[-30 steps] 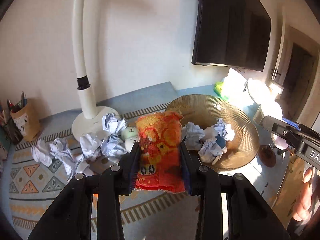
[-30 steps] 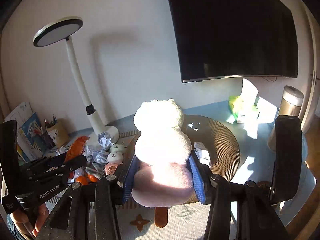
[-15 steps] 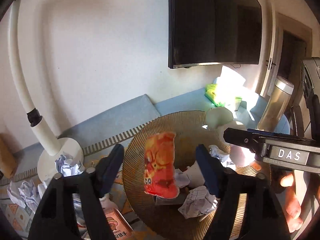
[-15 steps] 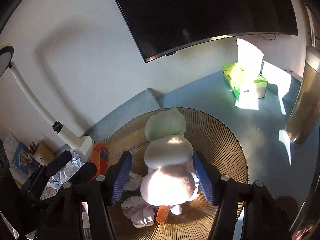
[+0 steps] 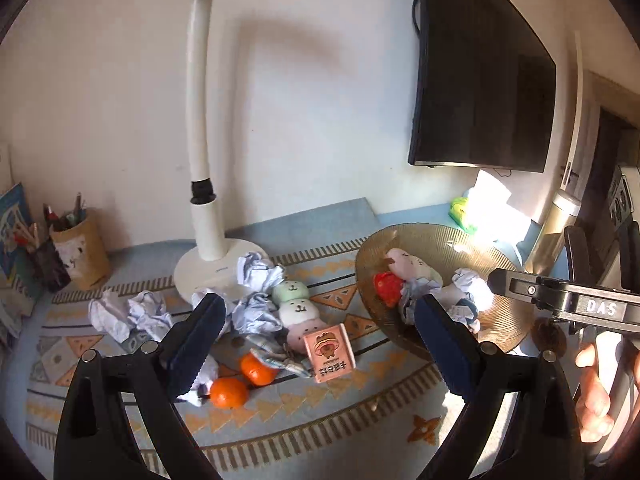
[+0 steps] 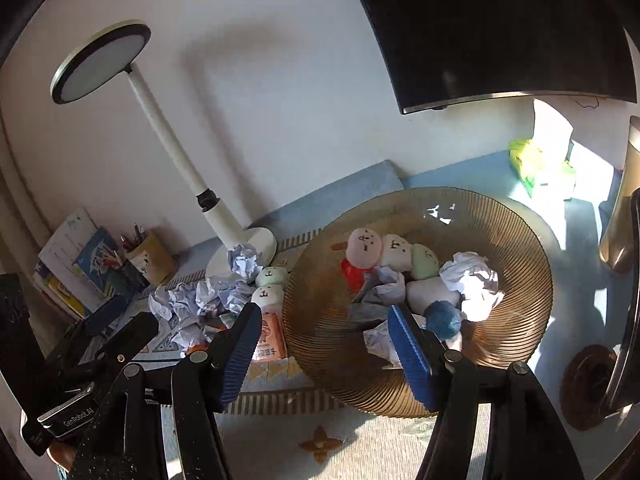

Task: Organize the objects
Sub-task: 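Carry the snack bag and dango plush into the amber bowl and release both, then move both grippers back over the paper balls and milk carton, then grasp a crumpled paper ball with the left gripper while the right gripper grasps the pink milk carton, then carry the paper ball and pink carton over the amber bowl and open both grippers, then move both grippers back over the oranges and bow tie on the rug, then grasp a mandarin orange with the left gripper while the right gripper grasps the other orange, then carry both oranges over the amber bowl and open both grippers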

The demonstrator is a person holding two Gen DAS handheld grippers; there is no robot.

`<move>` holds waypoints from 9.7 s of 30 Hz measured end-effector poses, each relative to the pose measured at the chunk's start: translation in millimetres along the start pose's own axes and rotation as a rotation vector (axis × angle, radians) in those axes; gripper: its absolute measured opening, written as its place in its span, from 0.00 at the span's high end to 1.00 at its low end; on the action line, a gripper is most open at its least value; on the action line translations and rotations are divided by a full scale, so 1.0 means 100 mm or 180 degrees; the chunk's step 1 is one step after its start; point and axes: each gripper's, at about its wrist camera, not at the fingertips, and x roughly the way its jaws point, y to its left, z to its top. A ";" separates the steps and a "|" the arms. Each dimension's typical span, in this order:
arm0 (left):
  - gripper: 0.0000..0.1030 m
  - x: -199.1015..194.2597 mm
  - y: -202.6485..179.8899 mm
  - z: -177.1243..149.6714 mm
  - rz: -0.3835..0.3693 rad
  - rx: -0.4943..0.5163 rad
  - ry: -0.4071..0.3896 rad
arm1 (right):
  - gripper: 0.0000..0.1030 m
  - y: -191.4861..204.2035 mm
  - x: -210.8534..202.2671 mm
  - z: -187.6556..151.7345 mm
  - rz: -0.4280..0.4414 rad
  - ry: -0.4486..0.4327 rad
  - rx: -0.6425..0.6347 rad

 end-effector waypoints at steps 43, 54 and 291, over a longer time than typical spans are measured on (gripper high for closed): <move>0.01 0.32 1.54 -0.71 0.0174 -0.1092 0.0871 | 0.31 0.86 1.25 -0.84 -0.0214 0.0682 -0.0403; 0.04 1.13 1.36 -0.55 -0.0167 -0.0980 0.1163 | 0.31 0.72 1.75 -0.73 -0.0434 0.0685 -0.0465; 0.66 1.13 -1.18 0.35 -0.1160 0.0499 0.0655 | 0.63 -0.97 0.07 0.35 -0.0625 -0.0236 0.0743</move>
